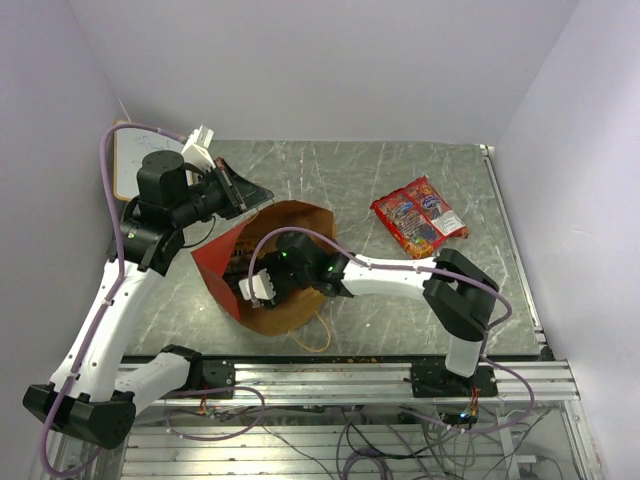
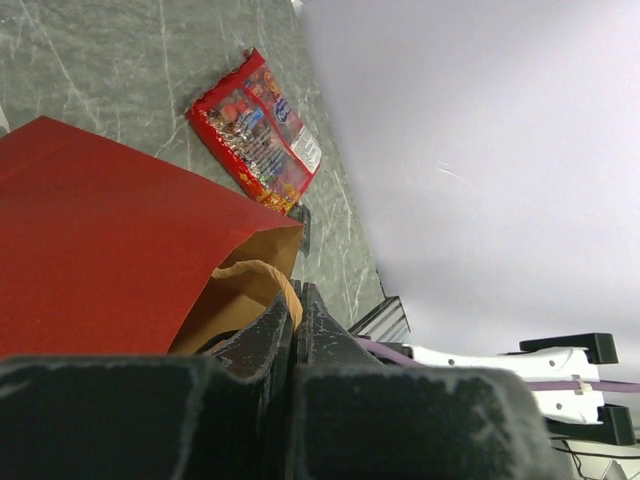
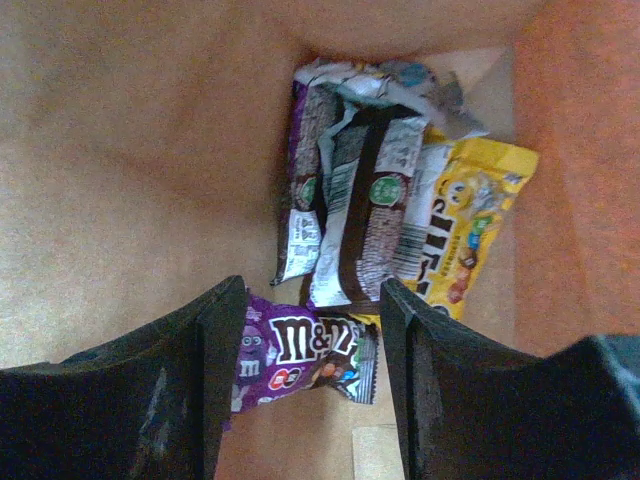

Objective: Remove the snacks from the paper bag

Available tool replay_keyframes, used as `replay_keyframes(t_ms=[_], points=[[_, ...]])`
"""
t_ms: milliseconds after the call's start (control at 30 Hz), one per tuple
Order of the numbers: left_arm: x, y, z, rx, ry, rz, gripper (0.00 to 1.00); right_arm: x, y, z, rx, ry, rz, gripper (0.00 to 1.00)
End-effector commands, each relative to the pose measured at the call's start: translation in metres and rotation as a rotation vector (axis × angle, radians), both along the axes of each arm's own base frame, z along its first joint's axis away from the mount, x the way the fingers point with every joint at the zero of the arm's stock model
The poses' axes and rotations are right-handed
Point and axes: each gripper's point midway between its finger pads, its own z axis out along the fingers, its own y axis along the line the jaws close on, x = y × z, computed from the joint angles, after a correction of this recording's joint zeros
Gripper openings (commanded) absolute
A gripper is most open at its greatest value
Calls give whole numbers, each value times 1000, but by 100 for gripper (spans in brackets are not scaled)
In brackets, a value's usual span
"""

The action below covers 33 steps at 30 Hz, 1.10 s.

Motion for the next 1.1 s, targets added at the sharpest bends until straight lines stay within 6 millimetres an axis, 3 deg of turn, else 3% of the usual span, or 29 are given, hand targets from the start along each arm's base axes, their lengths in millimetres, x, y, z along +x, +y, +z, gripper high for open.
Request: replay_keyframes(t_ms=[0,567,700,900,1000,1067], points=[[-9,-4,22,-16,-64,-48,7,12,12,-3,17,-54,11,55],[-16,-4,19,13,-54,-84,7,48,34,-18,46,-101,-59,57],[-19,-3,20,15,-60,-84,7,58,33,-38,17,-75,-78,57],[-18,0,18,19,-45,-55,7,60,29,-53,4,-64,-107,57],[-18,3,15,26,-26,-34,7,69,23,-59,-15,-100,-157,52],[-19,5,14,32,-21,-22,7,72,22,-52,-9,-112,-174,41]])
